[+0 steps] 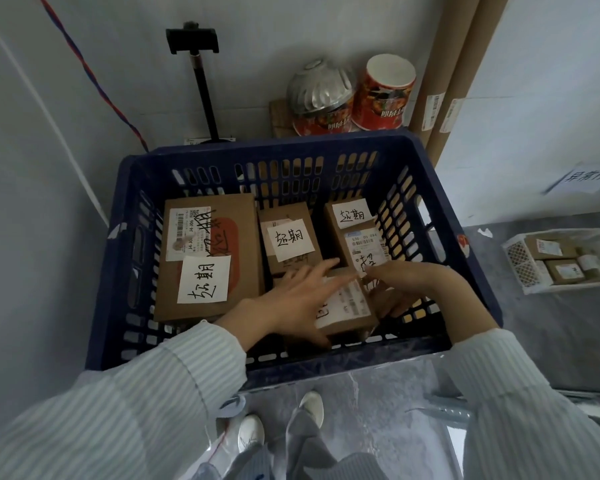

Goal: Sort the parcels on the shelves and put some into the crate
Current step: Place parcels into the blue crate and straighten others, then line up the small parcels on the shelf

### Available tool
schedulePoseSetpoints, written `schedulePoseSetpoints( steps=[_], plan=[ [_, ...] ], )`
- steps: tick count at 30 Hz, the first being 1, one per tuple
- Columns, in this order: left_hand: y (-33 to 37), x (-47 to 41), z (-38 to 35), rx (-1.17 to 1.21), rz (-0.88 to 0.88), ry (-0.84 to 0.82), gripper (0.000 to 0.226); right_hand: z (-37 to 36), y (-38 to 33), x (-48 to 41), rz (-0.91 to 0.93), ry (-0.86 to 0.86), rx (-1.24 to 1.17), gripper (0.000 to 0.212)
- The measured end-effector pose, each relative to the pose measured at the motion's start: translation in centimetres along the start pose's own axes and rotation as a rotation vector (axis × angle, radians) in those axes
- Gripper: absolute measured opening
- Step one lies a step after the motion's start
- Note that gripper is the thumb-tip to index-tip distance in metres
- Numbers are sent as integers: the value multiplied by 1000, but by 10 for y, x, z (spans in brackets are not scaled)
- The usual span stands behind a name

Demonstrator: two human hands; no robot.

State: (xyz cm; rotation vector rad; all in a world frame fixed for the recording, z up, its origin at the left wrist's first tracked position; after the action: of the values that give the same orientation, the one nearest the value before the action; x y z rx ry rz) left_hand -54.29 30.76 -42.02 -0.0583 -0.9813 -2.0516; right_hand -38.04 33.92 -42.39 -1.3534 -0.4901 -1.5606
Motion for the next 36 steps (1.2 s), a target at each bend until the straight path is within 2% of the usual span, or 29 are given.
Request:
schedulePoseSetpoints(
  steps=[4, 8, 13, 15, 19, 22, 26, 31, 36],
  plan=[
    [-19, 5, -10, -60, 27, -75, 118, 9, -4, -8, 21, 27, 96, 40],
    [-26, 1, -14, -14, 95, -154, 114, -9, -19, -5, 134, -76, 236, 26],
    [-32, -4, -16, 45, 139, -240, 92, -25, -28, -10, 163, -186, 343, 38],
    [-34, -7, -13, 115, 154, -218, 85, -25, -29, -11, 159, -191, 301, 40],
    [-36, -8, 4, 179, 164, -70, 62, -18, -23, -3, 185, -141, 239, 37],
    [-40, -3, 21, 261, 232, 1, 60, -6, -18, 12, 222, 47, 237, 41],
    [-27, 2, 52, 377, 240, 141, 48, 3, -5, 61, 280, 439, 112, 43],
    [35, 13, 85, 539, 121, 317, 31, -9, 36, 145, 358, 970, -238, 34],
    [126, 32, 80, 629, -70, 387, 28, -48, 99, 206, 391, 1235, -489, 26]
  ],
)
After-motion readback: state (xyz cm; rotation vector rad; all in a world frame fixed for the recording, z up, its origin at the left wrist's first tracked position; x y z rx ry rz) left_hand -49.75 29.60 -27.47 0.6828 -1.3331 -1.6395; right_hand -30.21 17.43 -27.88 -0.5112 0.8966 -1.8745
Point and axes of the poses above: each hand's wrist, its own x-axis away from the middle knuckle, its own z-axis out of the back of the hand, y = z × x, the point moved 6 cm from there along -x, towards the middle knuckle, and after that the axes turned 11 degrees about x, right-handed, at the moved point
